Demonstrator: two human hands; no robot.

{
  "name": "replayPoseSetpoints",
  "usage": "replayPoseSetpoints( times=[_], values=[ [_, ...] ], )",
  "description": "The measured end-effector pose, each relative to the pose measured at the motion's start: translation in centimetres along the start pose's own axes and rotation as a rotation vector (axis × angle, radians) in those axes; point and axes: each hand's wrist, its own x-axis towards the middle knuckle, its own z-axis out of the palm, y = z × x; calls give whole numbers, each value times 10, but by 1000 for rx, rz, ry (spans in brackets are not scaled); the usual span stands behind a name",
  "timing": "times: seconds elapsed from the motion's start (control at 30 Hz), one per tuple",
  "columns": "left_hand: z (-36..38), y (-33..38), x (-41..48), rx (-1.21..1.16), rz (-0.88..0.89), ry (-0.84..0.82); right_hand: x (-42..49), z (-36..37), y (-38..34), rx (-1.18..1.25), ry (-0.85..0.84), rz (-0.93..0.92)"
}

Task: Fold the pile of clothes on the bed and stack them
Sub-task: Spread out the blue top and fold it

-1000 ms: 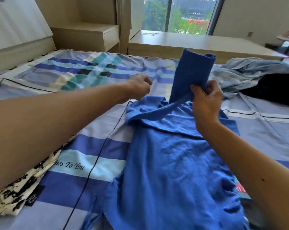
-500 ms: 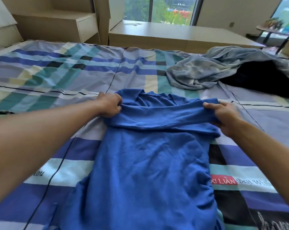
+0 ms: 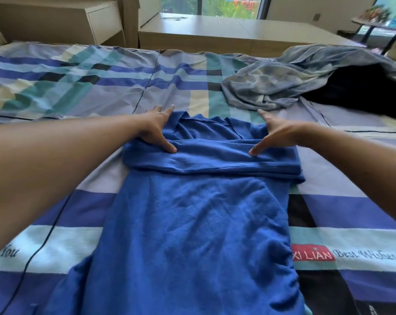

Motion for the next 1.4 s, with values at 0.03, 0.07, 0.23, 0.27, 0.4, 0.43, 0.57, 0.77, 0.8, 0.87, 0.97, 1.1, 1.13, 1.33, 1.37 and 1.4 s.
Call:
replayPoseSetpoints(
  times=[0.03,0.07,0.23,0.27,0.4,0.43,0.57,0.77,0.8,0.87,0.97,1.1,1.13,1.33,1.37,1.4],
  values=[
    [-1,1,3,-29,-14,-15,4,-2,-1,-34,-55,32],
    [-1,1,7,-48,-35,-31,8,-1,-4,-65,-92,63],
    [-21,7,8,87,-21,-52,8,-12,-23,-5,-216,52],
    [-26,6,8,106,-13,4,10,-15,-26,18,-121,62],
    [-57,0,6,206,-78,438,22,-36,-36,136,459,33],
    [-65,-1,5,288,-79,494,23,-40,-38,115,501,21],
    [-79,-8,-14,406,37,565,9,-46,-41,42,551,-83],
    [-66,-20,-93,148,372,614,-71,-29,-36,137,596,-330],
    [-59,-22,-108,114,438,601,-87,-22,-35,165,611,-376],
    [-42,-23,-143,87,552,585,-118,-4,-29,259,583,-438],
    [0,-28,-190,193,647,461,-162,28,-12,258,221,-521],
    [36,-31,-231,106,575,66,-192,44,3,131,-188,-320],
    [37,-29,-232,20,539,48,-192,43,2,182,-164,-285],
    [47,-10,-213,-162,315,339,-160,56,-5,366,417,-159],
    [47,-8,-206,-149,252,407,-157,59,-6,344,449,-121],
    [46,-6,-197,-170,164,462,-152,61,-7,356,440,-78]
  ],
)
